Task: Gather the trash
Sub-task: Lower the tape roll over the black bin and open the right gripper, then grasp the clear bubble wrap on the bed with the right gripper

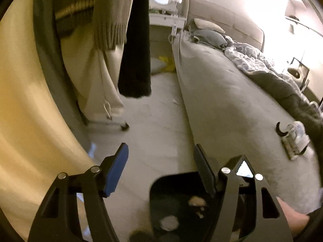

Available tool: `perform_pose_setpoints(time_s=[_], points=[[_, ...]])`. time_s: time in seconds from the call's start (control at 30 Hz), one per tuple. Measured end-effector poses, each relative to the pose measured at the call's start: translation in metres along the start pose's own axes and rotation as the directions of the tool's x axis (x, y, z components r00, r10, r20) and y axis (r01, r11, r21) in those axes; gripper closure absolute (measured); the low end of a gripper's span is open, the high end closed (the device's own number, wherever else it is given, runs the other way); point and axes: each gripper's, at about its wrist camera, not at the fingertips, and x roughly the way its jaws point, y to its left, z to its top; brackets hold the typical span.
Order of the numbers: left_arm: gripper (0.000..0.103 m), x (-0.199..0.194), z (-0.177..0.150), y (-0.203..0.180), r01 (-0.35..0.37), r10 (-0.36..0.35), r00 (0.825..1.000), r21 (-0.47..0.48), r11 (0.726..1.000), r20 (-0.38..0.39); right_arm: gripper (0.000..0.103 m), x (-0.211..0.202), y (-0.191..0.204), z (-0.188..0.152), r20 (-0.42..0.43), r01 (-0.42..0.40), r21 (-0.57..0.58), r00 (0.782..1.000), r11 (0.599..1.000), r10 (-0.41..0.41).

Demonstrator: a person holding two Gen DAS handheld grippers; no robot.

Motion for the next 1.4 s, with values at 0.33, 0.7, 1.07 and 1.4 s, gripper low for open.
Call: perform_pose_setpoints(time_s=[0.33, 0.7, 1.07, 1.4], points=[[0.034, -0.017, 0.012, -0.003, 0.068, -0.069, 0.995, 0.016, 0.998, 0.067, 0.05, -0.005, 0.003, -0.01, -0.02, -0.014, 0.003, 1.0, 1.0, 0.014], [0.027, -0.031, 0.021, -0.031, 0.096, -0.101, 0.987, 0.048, 0.994, 0.121, 0.034, -0.077, -0.007, -0.014, 0.196, -0.014, 0.018, 0.98, 1.0, 0.01], [0.009, -0.04, 0.028, -0.075, 0.156, -0.166, 0.975, 0.076, 0.985, 0.146, 0.021, -0.145, -0.032, -0.039, 0.422, 0.046, 0.034, 0.905, 0.998, -0.056], [0.005, -0.039, 0.027, -0.119, 0.22, -0.234, 0.963, 0.107, 0.97, 0.137, 0.014, -0.201, -0.062, -0.077, 0.549, 0.122, 0.096, 0.821, 0.988, -0.155]])
